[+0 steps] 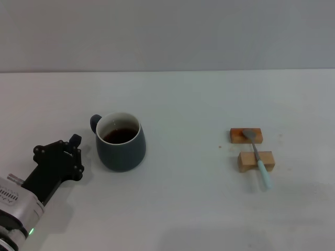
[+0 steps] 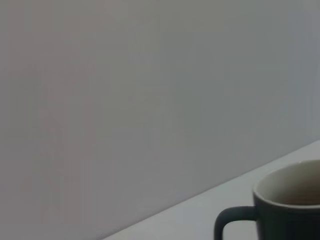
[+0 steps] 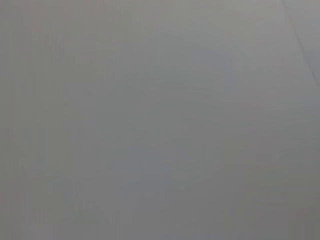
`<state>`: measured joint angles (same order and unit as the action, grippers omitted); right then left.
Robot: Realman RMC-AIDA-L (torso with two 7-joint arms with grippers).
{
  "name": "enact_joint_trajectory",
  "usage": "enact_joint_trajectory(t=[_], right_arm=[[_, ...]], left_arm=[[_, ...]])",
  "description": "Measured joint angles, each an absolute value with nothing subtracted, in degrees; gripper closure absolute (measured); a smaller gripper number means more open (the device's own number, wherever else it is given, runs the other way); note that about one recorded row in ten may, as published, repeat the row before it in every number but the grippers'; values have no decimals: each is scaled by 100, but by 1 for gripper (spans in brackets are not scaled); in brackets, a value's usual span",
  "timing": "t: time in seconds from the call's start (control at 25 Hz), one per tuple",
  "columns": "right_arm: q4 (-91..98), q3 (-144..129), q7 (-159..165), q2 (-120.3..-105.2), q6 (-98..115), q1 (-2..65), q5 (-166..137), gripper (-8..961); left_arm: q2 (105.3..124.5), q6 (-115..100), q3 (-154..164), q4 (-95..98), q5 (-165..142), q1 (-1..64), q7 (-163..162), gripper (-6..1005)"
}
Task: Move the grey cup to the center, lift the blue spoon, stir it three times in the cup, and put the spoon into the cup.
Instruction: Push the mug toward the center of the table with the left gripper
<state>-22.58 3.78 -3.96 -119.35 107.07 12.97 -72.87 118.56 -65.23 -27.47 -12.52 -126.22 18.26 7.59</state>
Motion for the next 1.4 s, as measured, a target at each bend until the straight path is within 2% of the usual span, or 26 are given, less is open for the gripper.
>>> enact_joint_trajectory(t=[1.4], right_arm=[[-2257, 410, -396, -11935, 10652, 1309, -7286, 251]], left_arm=[[11885, -6446, -2368, -1722, -12628, 2006, 773, 998]])
